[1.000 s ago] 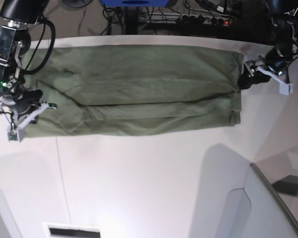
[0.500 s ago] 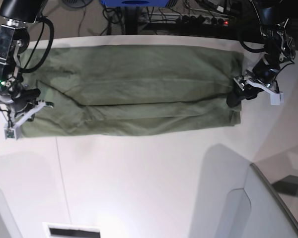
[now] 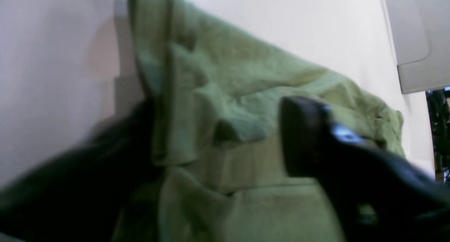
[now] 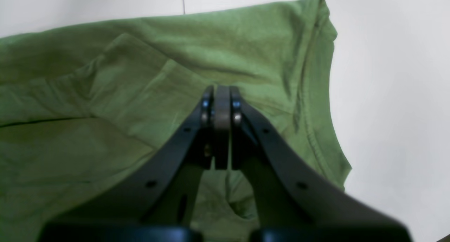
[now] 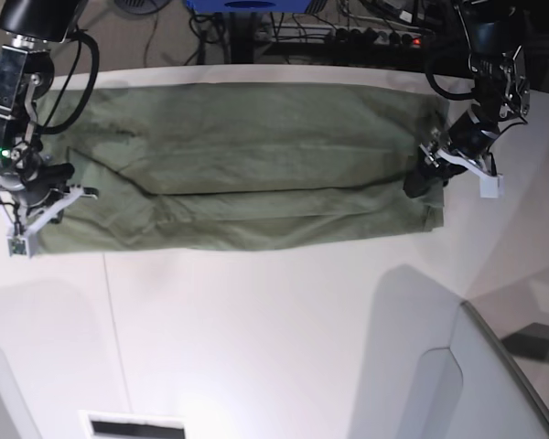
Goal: Layout the t-shirt on the table in an organized manner, then fold the t-shirt properly
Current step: 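Move the left gripper to the strip end and grasp it, then fold the strip end with the left gripper toward the right gripper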
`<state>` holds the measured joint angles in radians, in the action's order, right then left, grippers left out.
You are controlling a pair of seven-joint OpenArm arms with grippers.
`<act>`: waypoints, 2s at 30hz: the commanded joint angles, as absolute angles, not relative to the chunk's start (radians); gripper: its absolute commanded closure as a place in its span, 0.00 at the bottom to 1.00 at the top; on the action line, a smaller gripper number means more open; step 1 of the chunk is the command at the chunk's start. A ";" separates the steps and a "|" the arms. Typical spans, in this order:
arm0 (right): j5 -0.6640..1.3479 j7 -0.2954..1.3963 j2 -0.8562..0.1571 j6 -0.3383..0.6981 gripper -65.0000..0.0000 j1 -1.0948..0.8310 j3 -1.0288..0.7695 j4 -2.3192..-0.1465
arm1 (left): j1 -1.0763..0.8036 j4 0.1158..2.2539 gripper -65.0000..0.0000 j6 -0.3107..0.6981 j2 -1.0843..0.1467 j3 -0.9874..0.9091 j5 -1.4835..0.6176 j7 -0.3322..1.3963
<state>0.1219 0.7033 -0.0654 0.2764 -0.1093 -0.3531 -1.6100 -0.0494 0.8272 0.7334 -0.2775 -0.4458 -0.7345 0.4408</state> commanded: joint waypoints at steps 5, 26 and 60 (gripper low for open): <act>0.124 0.685 -0.074 0.277 1.00 -0.093 -0.355 -1.626 | -0.027 0.743 0.91 0.698 -0.285 -0.438 -0.682 0.433; 0.125 0.685 -0.071 0.277 1.00 -0.094 -0.355 -1.624 | -0.117 1.199 1.00 0.698 -0.456 -0.437 -0.564 0.395; 0.125 0.685 -0.074 0.277 1.00 -0.090 -0.355 -1.624 | -0.096 1.469 1.00 0.317 0.054 -0.067 -0.093 0.515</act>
<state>0.1226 0.7033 -0.0654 0.2768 -0.1032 -0.3531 -1.6081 -0.1143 1.4513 0.3141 0.0505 -0.0692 -0.0795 0.5404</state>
